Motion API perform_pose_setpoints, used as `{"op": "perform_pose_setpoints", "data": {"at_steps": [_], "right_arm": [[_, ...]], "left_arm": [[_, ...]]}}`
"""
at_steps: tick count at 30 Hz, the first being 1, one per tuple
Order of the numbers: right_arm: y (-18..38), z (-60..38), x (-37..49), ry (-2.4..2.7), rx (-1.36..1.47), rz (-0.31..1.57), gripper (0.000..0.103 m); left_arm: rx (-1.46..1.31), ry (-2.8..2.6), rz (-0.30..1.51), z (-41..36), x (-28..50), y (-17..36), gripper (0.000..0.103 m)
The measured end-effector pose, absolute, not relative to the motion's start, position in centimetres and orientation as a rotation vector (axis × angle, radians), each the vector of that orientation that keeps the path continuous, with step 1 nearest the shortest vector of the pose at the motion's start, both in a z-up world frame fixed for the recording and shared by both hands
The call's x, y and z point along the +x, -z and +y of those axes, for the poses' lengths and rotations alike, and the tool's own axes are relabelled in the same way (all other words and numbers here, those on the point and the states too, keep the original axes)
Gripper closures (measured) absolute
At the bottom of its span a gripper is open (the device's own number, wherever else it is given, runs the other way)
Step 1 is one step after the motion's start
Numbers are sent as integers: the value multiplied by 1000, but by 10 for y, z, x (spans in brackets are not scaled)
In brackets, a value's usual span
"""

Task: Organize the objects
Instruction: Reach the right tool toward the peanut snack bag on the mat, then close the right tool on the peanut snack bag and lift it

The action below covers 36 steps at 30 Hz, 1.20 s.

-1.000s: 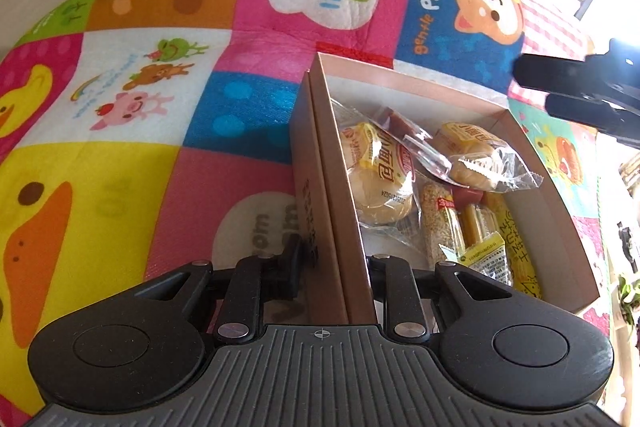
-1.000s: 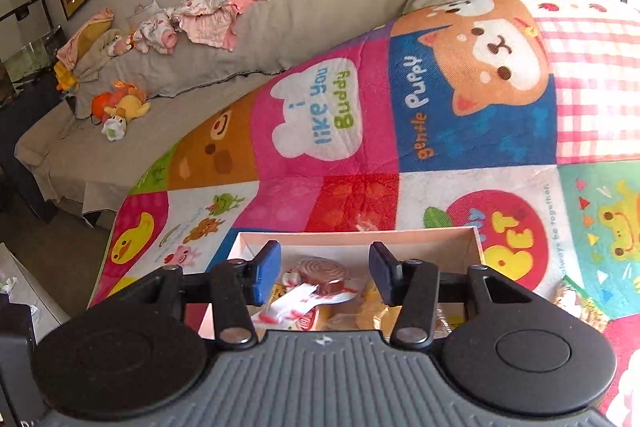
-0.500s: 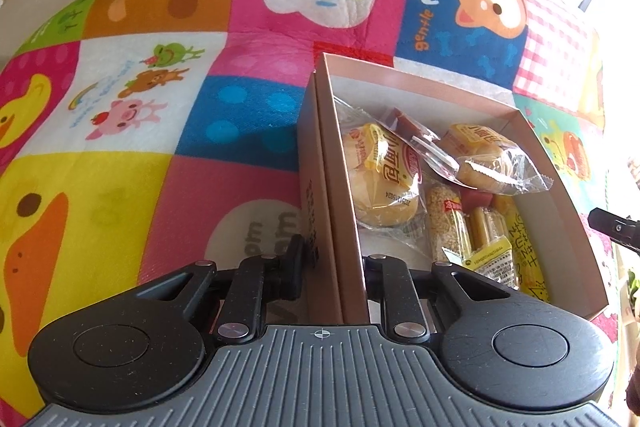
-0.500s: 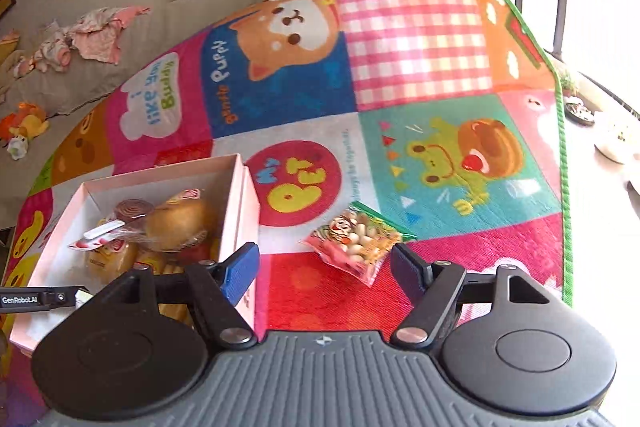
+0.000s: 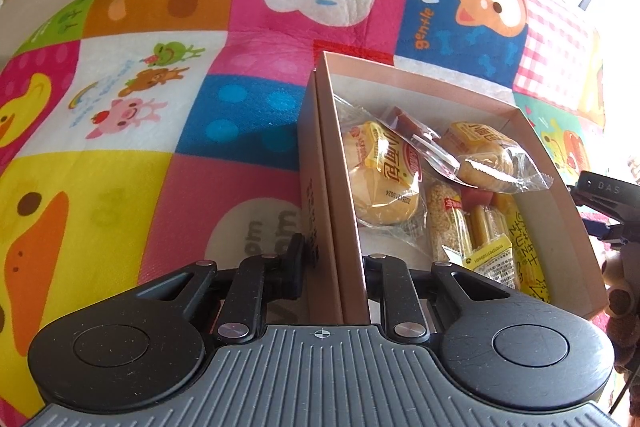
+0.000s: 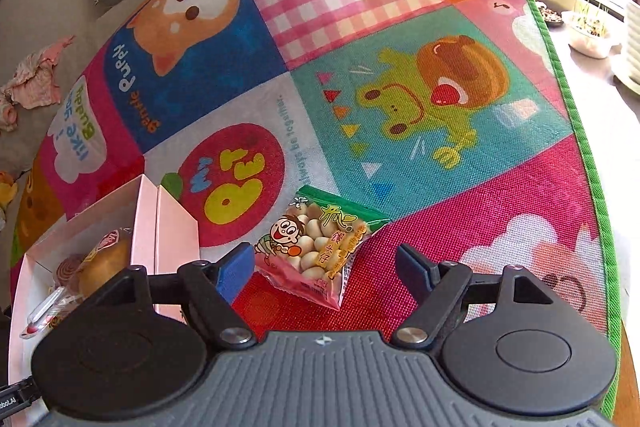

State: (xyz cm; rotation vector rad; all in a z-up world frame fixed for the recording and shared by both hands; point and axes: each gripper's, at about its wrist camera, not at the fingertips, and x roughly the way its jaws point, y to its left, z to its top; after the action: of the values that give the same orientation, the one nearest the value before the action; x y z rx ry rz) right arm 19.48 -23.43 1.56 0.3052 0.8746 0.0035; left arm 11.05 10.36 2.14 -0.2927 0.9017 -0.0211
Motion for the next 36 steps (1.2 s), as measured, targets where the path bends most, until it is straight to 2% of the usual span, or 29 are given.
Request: {"op": "perform_pose_setpoints", "data": {"at_steps": [2, 9, 14, 18, 30, 36], "right_arm": [[-14, -228, 202, 13, 291, 881, 21], [-16, -212, 222, 3, 223, 902, 22], [-18, -206, 219, -35, 127, 903, 40], [-19, -213, 205, -56, 91, 898, 42], [-25, -232, 108, -103, -135, 881, 46], [-38, -234, 48, -172, -161, 918, 48]], "left_arm": [[-292, 21, 902, 103, 110, -21, 81], [-292, 21, 902, 103, 110, -21, 81], [-291, 22, 902, 103, 110, -21, 81], [-292, 22, 902, 103, 110, -21, 81], [-292, 24, 903, 102, 109, -21, 81], [-286, 9, 901, 100, 110, -22, 82]]}}
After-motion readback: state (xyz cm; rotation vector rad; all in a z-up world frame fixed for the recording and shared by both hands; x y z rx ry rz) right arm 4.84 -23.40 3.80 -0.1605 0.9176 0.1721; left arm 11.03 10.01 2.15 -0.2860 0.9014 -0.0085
